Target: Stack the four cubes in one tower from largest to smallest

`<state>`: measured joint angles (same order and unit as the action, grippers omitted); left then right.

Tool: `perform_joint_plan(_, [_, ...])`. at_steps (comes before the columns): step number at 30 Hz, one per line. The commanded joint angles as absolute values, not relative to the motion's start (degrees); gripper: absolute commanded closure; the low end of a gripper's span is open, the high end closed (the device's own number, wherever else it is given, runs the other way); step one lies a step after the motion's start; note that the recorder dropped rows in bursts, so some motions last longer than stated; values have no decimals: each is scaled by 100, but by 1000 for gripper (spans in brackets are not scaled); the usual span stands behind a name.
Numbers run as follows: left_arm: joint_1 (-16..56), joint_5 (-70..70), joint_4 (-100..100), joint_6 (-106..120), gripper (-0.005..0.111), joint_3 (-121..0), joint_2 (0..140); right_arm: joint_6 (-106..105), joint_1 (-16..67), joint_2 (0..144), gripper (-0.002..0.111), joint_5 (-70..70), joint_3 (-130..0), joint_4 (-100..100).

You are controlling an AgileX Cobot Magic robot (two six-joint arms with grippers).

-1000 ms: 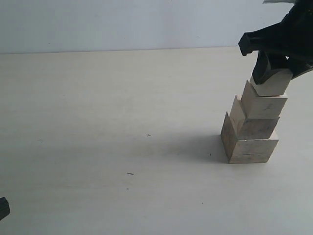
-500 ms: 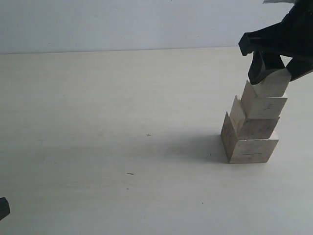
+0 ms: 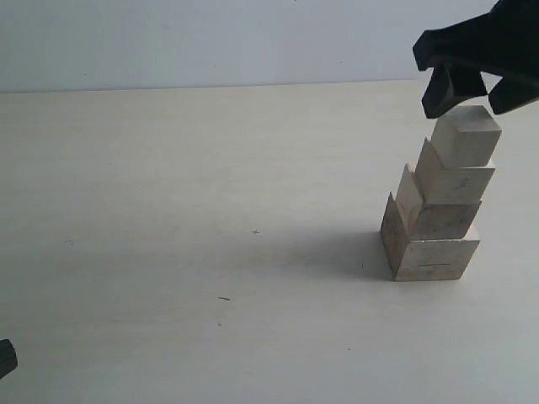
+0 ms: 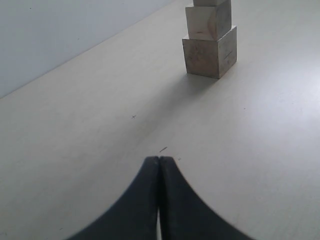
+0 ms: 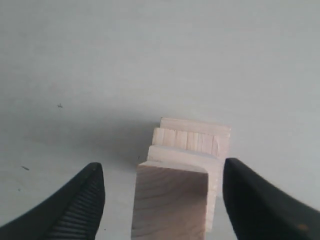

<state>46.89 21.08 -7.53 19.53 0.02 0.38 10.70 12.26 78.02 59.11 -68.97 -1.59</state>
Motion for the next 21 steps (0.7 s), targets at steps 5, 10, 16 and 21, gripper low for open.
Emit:
perform_joint_plan(5, [4680,2072,-771,1939,107,0,0,1021,1201,7163,44,5762,-6892,59])
perform_joint_plan(10, [4680,2072,-771,1939,107,0,0,957,1201,6762,44,5786,-6798,108])
perform_joint_plan(16, [4680,2072,-771,1939,107,0,0,908,1201,5747,46,5270,-5777,118])
perform_joint_plan(21, [4680,2072,-771,1939,107,0,0,908,1201,4667,74,4790,-4803,47])
